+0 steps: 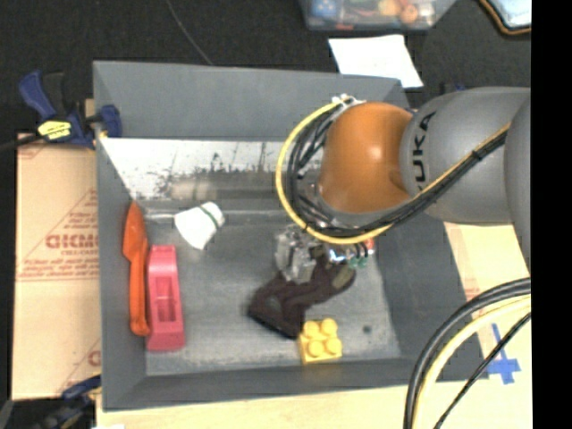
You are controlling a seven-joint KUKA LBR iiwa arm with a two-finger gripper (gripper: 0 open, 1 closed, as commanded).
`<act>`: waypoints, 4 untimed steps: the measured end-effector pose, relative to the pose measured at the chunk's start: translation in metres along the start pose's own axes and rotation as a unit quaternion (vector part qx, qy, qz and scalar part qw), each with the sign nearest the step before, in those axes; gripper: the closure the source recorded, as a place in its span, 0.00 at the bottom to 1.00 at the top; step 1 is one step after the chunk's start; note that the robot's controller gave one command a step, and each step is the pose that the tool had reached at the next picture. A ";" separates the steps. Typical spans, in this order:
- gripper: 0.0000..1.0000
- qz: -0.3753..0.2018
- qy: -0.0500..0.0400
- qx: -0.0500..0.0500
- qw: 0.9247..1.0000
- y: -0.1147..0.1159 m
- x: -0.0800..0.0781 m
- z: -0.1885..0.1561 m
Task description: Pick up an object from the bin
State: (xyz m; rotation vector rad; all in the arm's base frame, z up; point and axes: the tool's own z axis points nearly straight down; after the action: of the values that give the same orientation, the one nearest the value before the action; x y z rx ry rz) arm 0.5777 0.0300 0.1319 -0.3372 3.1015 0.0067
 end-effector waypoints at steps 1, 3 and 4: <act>1.00 0.121 0.000 0.001 0.993 -0.029 0.020 0.031; 0.00 0.049 -0.002 0.000 0.999 -0.075 -0.008 -0.004; 0.00 -0.059 -0.004 0.000 0.998 -0.012 -0.046 0.050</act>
Offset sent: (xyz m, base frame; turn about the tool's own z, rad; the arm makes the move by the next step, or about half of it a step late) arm 0.0225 -0.0698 0.0028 0.0958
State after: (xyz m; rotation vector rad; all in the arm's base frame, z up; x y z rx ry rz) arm 0.6265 0.0283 0.0828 -0.5181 3.0676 0.0046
